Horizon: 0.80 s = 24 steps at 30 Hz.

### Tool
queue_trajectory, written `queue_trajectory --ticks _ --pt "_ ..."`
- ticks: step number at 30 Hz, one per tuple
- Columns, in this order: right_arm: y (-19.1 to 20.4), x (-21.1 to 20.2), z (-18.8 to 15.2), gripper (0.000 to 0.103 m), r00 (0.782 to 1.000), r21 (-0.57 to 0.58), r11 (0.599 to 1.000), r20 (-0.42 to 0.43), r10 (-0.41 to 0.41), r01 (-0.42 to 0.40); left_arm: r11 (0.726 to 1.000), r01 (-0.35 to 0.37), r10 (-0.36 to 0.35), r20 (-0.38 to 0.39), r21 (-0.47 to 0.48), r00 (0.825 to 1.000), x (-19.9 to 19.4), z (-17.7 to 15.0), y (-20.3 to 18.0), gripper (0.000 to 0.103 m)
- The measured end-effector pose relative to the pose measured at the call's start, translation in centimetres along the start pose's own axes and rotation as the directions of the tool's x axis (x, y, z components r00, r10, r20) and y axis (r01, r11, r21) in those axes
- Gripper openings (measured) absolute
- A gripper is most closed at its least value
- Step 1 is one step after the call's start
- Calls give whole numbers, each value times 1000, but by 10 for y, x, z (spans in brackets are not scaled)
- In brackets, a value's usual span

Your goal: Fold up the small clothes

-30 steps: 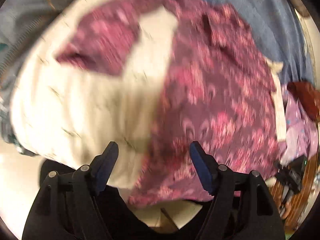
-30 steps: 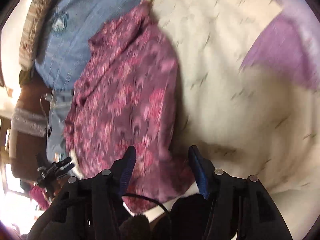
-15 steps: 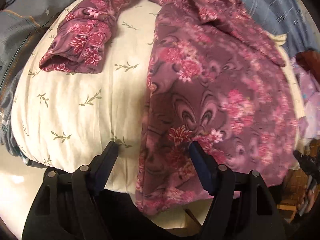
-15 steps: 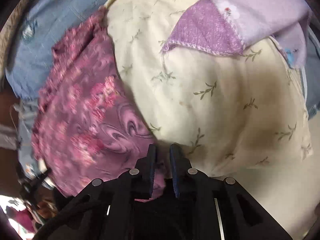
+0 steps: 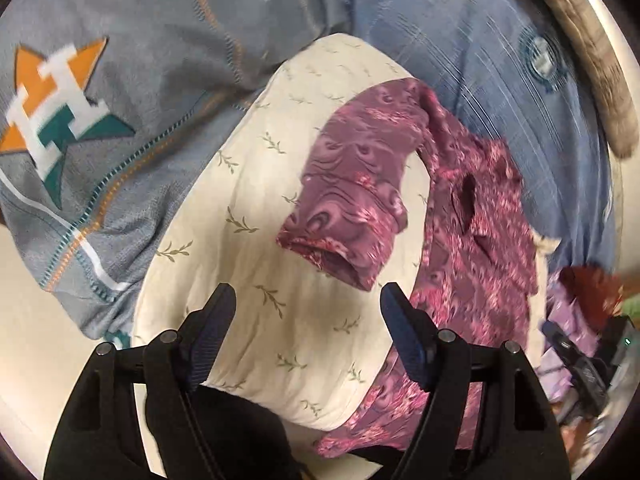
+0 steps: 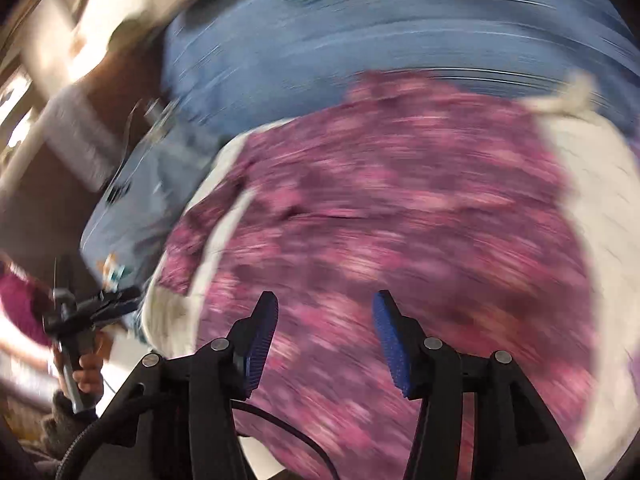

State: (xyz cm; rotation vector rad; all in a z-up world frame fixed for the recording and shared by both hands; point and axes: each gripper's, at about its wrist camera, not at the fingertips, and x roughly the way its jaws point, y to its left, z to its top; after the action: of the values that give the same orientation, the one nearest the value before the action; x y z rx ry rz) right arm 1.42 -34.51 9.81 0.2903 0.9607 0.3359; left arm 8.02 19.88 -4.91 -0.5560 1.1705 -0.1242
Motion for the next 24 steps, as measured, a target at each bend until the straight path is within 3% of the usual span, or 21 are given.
queue_trajectory --ticks 3,6,10,13,18,21,24 --pt "31 58 30 51 996 -8 998 -70 56 -57 998 55 -57 -48 -35 997 17 4 3 74" --pt "80 116 53 51 975 -44 985 -154 161 -169 995 72 -73 -15 -76 997 14 9 11 74" --pt "138 171 57 51 963 -174 962 -206 173 -210 997 16 -12 46 -80 999 -3 21 27 74" --pt "162 205 61 51 957 -186 956 -225 185 -228 996 24 -19 65 -91 998 -11 27 37 74" --pt "165 237 60 51 960 -164 968 -239 149 -191 995 72 -71 15 -73 997 3 36 22 76" --pt "147 225 52 51 968 -189 972 -231 95 -141 963 185 -196 -39 -196 980 25 16 18 76" --pt "123 210 50 51 979 -152 982 -188 78 -108 937 215 -240 -60 -275 969 46 4 12 76"
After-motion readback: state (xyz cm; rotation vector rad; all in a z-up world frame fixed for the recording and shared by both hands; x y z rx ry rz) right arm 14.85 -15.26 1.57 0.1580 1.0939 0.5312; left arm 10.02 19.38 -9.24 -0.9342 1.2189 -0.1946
